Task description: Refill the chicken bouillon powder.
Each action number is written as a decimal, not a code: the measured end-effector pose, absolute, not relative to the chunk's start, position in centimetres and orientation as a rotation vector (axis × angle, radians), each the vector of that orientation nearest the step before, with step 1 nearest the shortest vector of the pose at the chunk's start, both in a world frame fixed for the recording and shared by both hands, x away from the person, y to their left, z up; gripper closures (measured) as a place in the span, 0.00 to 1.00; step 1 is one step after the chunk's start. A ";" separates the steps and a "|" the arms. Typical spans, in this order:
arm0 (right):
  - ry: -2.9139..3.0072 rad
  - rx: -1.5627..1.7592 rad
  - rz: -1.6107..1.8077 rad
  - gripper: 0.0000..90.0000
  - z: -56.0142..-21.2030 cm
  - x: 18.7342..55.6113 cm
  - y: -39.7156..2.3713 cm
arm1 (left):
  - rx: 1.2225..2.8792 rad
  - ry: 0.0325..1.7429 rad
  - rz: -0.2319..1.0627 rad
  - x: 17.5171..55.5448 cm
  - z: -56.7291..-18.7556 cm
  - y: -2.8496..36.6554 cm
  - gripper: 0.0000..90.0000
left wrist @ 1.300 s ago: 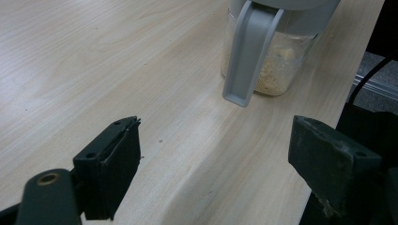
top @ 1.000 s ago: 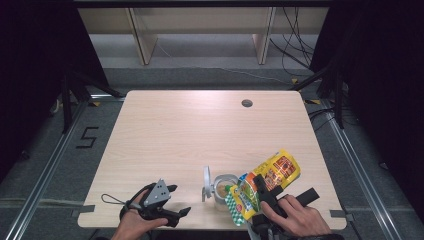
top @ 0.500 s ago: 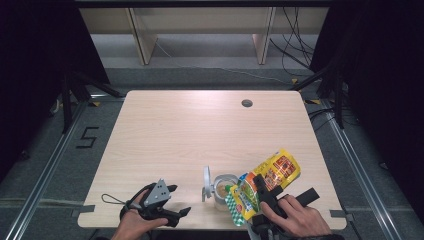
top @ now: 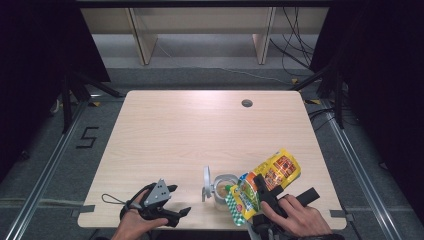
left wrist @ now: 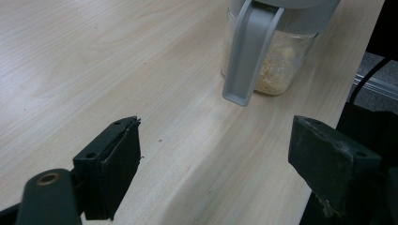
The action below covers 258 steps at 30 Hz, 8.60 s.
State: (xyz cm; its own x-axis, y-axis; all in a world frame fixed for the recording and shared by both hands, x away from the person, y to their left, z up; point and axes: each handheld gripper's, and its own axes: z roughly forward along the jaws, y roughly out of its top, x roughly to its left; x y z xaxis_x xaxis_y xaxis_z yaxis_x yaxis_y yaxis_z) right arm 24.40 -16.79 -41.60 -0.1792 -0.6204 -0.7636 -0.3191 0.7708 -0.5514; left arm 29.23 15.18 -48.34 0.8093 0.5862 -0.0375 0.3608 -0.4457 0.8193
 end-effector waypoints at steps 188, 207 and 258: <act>1.808 -0.779 -0.392 0.69 -40.5 25.1 -16.9 | 2.093 0.677 0.314 29.6 -48.5 15.2 0.19; 1.805 -0.789 -0.377 0.69 -40.5 24.7 -16.8 | 2.094 0.675 0.315 29.6 -48.5 15.2 0.19; 1.966 -0.581 0.029 0.70 -40.9 26.4 -20.6 | 2.086 0.703 0.302 29.5 -48.6 15.1 0.19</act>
